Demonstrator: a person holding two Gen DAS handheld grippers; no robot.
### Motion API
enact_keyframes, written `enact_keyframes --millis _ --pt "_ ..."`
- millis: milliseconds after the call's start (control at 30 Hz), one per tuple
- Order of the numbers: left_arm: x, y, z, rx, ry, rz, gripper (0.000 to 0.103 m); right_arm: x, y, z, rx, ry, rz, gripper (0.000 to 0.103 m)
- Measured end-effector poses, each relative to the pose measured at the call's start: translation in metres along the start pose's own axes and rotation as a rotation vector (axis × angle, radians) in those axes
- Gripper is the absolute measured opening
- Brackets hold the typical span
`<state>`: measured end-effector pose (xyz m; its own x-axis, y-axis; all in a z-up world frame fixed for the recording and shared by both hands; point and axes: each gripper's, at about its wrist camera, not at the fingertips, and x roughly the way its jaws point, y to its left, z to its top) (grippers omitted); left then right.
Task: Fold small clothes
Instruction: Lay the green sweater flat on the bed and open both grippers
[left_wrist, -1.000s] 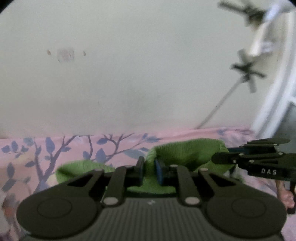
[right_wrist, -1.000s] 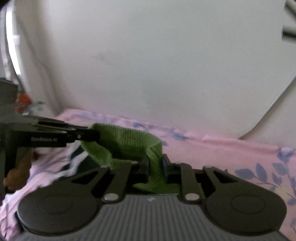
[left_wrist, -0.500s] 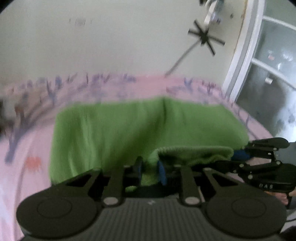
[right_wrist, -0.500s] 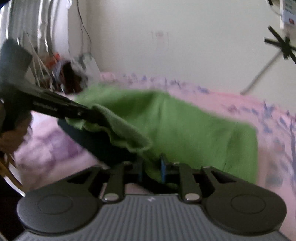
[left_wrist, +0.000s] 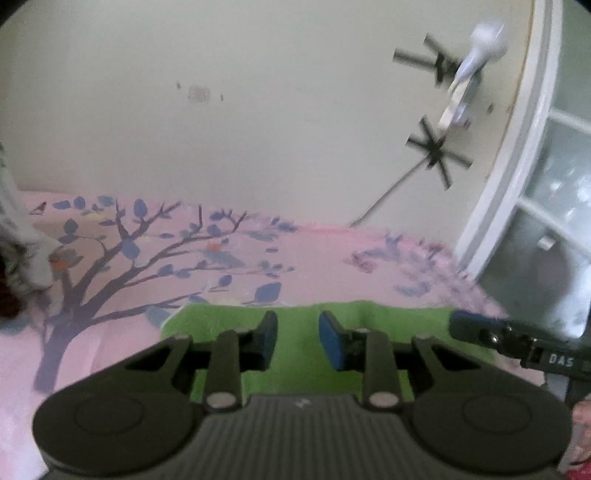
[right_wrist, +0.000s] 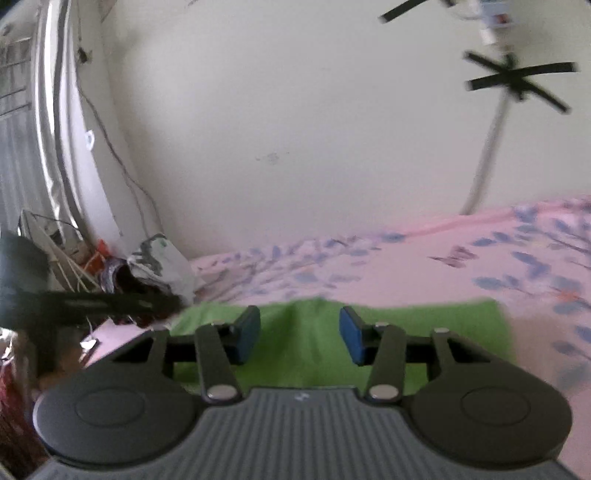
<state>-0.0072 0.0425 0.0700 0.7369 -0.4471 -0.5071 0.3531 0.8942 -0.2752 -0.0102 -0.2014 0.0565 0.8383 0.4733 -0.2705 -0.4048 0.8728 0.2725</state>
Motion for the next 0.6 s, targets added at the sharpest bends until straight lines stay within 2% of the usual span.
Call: enact_keyframes --millis 33,67,100,133,200,267,367,433,533,567,600 --pt "0.019 0.002 0.000 0.006 0.037 0.023 0.021 0.018 0.003 0.000 -0.006 0.033 0.007 0.038" --pt "0.033 0.006 -0.001 0.007 0.068 0.051 0.019 0.033 0.004 -0.002 -0.023 0.068 -0.004 0.032" --pt "0.049 0.012 -0.002 0.011 0.099 0.083 0.015 0.045 0.004 -0.005 -0.053 0.098 -0.042 0.027" --pt "0.061 0.018 -0.004 0.017 0.121 0.113 0.005 0.055 -0.002 -0.010 -0.075 0.135 -0.096 0.022" --pt "0.067 0.031 -0.005 0.018 0.092 0.106 0.006 0.051 -0.021 -0.021 -0.054 0.153 -0.113 0.009" --pt "0.065 0.036 -0.004 -0.006 0.101 0.090 0.006 0.026 -0.040 -0.028 -0.021 0.131 -0.110 0.004" --pt "0.061 0.026 -0.008 0.064 0.093 0.118 0.006 -0.010 -0.057 -0.041 0.011 0.125 -0.154 0.004" --pt "0.056 0.019 -0.009 0.072 0.083 0.131 0.007 -0.025 -0.067 -0.047 0.053 0.116 -0.161 0.004" --pt "0.045 0.005 -0.010 0.052 0.052 0.067 0.011 -0.046 -0.071 -0.048 0.120 0.112 -0.147 0.006" --pt "0.043 -0.002 -0.010 0.061 0.043 0.033 0.011 -0.049 -0.070 -0.048 0.132 0.097 -0.142 0.013" --pt "0.041 -0.010 -0.011 0.077 0.038 0.012 0.011 -0.051 -0.068 -0.044 0.134 0.075 -0.131 0.030"
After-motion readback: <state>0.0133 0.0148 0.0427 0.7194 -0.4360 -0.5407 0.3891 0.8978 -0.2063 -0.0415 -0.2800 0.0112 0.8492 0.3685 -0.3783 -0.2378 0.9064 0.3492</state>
